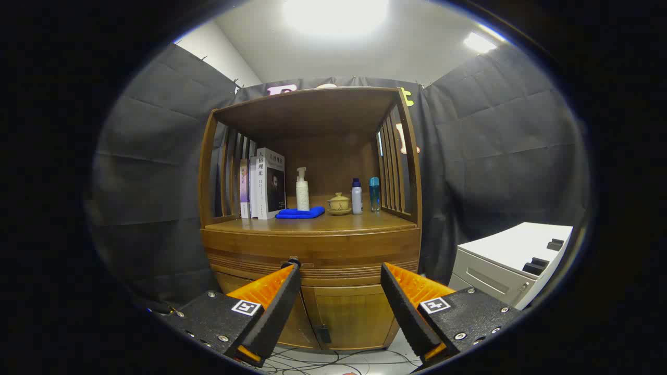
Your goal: Pull open the drawer, take out the items inside it, and place them on the countertop above the cabinet.
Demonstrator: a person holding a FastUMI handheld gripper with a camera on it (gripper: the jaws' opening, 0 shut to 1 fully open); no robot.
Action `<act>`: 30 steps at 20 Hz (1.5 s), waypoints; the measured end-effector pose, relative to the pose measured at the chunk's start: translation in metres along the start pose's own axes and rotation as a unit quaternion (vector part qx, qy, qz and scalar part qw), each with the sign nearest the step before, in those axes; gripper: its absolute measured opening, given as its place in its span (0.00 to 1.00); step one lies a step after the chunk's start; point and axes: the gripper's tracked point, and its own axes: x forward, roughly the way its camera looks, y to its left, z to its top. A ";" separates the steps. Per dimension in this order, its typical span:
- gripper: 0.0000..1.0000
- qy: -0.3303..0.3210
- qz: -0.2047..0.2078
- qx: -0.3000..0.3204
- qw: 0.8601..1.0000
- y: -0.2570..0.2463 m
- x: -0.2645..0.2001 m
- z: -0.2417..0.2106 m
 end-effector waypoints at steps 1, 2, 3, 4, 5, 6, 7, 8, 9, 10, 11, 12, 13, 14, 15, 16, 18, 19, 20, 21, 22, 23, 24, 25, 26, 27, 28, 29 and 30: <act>0.95 -0.001 0.000 0.001 1.000 0.000 0.001 -0.001; 0.95 -0.001 0.001 0.002 1.000 0.001 0.001 0.000; 0.95 -0.001 0.001 0.002 1.000 0.001 0.003 0.001; 0.95 -0.003 -0.001 0.002 1.000 0.001 0.003 0.000; 0.95 -0.003 -0.001 0.002 1.000 0.001 0.003 0.000; 0.95 -0.003 -0.001 0.002 1.000 0.001 0.003 0.000; 0.95 -0.002 -0.002 0.002 1.000 0.001 0.004 -0.002; 0.95 -0.001 -0.002 0.002 1.000 0.001 0.005 -0.002; 0.95 0.000 -0.001 0.002 1.000 0.002 0.005 -0.003; 0.95 -0.001 -0.001 0.002 1.000 0.002 0.006 -0.002; 0.95 0.000 -0.001 0.003 1.000 0.003 0.006 -0.004; 0.95 0.000 0.000 0.004 1.000 0.003 0.006 -0.003; 0.95 -0.001 0.000 0.004 1.000 0.003 0.006 -0.003; 0.95 -0.002 0.000 0.005 1.000 0.004 0.007 -0.002; 0.95 -0.002 0.000 0.006 1.000 0.004 0.007 -0.002; 0.95 -0.003 0.000 0.007 1.000 0.004 0.009 -0.001; 0.95 -0.003 0.000 0.008 1.000 0.004 0.011 -0.001; 0.95 -0.003 0.000 0.008 1.000 0.004 0.013 -0.002; 0.95 -0.003 0.000 0.009 1.000 0.004 0.015 -0.001; 0.95 -0.002 0.002 0.011 1.000 0.005 0.017 -0.002; 0.95 -0.001 0.004 0.014 1.000 0.007 0.020 -0.001; 0.95 0.000 0.008 0.018 1.000 0.010 0.023 -0.001; 0.95 0.000 0.012 0.021 1.000 0.013 0.025 0.000; 0.95 0.001 0.015 0.023 1.000 0.016 0.028 0.000; 0.95 0.001 0.018 0.025 1.000 0.019 0.032 0.001; 0.95 0.000 0.019 0.026 0.999 0.021 0.036 0.003; 0.95 -0.002 0.020 0.029 0.999 0.022 0.040 0.004; 0.95 -0.002 0.021 0.032 0.999 0.025 0.045 0.004; 0.95 -0.002 0.021 0.035 0.999 0.027 0.050 0.004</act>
